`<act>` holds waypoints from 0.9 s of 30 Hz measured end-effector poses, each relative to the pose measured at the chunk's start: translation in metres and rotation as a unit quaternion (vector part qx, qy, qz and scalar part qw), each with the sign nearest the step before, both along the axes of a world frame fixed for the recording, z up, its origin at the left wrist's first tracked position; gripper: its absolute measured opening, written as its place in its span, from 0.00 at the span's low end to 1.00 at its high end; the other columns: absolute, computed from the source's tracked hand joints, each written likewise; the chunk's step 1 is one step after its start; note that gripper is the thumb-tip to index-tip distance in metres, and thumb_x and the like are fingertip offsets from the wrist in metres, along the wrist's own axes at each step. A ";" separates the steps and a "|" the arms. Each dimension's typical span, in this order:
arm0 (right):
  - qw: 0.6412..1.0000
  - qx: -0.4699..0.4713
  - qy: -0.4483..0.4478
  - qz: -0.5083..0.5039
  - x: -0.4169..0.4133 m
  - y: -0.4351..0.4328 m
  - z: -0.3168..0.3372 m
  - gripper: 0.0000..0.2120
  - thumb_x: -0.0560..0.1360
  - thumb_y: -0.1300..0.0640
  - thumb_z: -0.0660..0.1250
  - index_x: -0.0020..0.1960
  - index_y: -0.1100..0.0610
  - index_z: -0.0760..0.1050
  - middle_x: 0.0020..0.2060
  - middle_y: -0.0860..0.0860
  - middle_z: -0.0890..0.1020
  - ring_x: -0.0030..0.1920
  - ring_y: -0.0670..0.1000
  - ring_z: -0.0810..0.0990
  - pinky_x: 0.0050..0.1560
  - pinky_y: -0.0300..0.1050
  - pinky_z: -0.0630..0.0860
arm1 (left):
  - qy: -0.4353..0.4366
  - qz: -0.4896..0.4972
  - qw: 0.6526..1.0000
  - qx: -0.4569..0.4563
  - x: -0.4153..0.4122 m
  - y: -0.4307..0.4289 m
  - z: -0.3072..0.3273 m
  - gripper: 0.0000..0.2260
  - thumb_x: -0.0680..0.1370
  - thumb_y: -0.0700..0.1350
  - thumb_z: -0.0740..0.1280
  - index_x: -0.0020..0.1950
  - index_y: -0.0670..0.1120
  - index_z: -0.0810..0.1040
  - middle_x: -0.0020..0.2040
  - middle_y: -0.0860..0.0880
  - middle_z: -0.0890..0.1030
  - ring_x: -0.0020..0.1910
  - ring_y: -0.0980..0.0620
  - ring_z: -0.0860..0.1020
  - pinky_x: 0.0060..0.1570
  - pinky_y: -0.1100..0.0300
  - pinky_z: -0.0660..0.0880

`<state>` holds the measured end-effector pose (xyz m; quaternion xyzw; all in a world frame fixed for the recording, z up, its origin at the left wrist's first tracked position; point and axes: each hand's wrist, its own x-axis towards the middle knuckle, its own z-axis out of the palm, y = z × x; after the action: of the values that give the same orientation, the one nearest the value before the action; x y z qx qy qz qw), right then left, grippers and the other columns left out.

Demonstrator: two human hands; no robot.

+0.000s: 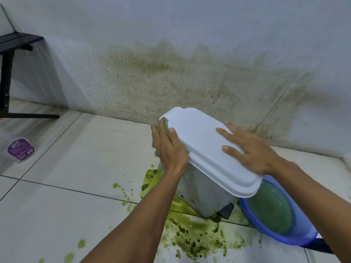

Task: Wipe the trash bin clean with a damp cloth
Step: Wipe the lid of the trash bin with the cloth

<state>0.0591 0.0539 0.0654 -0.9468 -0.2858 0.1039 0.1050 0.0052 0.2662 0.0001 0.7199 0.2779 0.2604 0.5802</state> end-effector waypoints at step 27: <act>0.942 0.161 -0.042 -0.290 -0.059 0.080 -0.020 0.22 0.82 0.41 0.54 0.75 0.37 0.64 0.81 0.42 0.55 0.71 0.56 0.63 0.64 0.53 0.67 | 0.108 -0.250 0.960 -0.056 0.008 0.048 0.035 0.20 0.86 0.46 0.60 0.79 0.51 0.68 0.75 0.50 0.73 0.69 0.48 0.75 0.67 0.54 0.72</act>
<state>-0.0003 0.1335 0.0456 -0.9626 -0.0154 -0.0187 0.2697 0.0133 0.3146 0.0351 0.7566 0.1638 0.0116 0.6329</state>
